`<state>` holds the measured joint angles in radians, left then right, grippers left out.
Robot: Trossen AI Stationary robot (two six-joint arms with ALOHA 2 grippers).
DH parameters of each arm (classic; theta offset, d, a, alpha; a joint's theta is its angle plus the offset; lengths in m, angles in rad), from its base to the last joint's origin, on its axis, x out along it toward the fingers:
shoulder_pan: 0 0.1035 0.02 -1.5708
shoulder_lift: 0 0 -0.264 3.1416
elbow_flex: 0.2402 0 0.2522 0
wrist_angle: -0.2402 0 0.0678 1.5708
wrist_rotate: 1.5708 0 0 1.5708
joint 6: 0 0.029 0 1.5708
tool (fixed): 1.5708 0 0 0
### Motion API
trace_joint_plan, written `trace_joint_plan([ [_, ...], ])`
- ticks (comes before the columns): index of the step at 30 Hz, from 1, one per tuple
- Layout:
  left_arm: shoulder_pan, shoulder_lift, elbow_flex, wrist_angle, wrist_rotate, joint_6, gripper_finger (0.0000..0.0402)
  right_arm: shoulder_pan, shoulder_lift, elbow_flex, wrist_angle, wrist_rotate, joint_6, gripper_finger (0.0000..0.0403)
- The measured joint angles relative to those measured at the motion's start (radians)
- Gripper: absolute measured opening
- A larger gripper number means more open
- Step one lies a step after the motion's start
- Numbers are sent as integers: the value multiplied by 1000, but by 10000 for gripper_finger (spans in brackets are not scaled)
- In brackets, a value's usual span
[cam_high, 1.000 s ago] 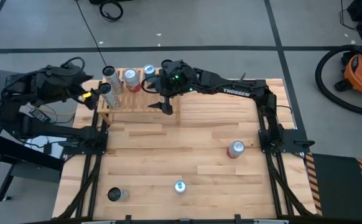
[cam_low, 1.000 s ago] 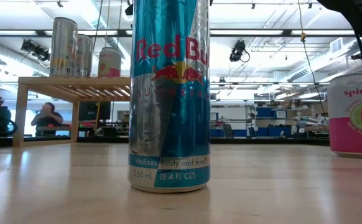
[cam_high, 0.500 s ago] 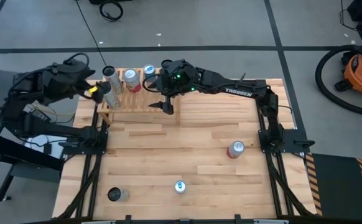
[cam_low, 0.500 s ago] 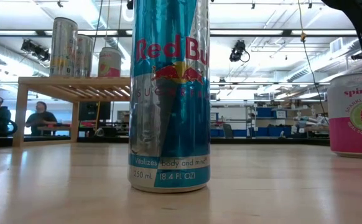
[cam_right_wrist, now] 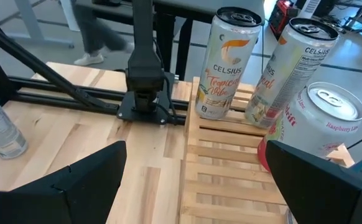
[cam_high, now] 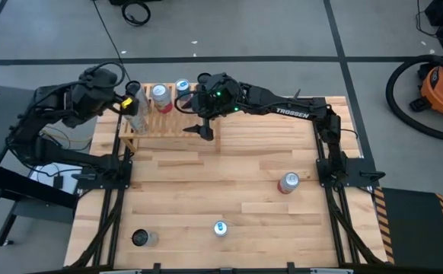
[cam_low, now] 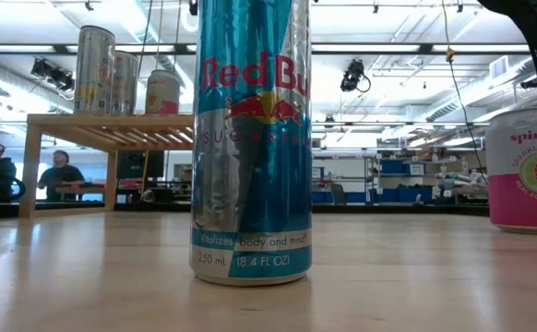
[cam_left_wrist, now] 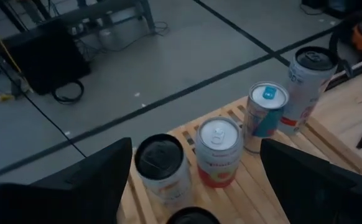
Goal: Place canned beverage on shelf
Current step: Put the white yellow soda can on the shelf aligned with the other white yellow soda can
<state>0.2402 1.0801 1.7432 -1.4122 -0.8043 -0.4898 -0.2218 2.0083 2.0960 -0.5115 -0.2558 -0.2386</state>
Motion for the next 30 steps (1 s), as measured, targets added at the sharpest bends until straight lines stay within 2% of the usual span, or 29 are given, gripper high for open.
trace_joint_plan([
  [4, 24, 0, 0, -21, 109, -4, 357, 0, 0, 0, -28, 0, 0, 395],
  [7, 39, 14, 0, -122, 169, -59, 357, 0, 0, 0, -52, 0, 1, 395],
  [15, 53, 36, -61, -165, 174, -85, 357, 0, 0, 0, -78, 0, 11, 395],
  [24, 63, 41, -199, -155, 164, -150, 357, 6, 0, 0, -83, -1, 9, 395],
  [30, 63, 39, -209, -155, 161, -158, 357, 6, -1, 0, -83, -6, 8, 395],
])
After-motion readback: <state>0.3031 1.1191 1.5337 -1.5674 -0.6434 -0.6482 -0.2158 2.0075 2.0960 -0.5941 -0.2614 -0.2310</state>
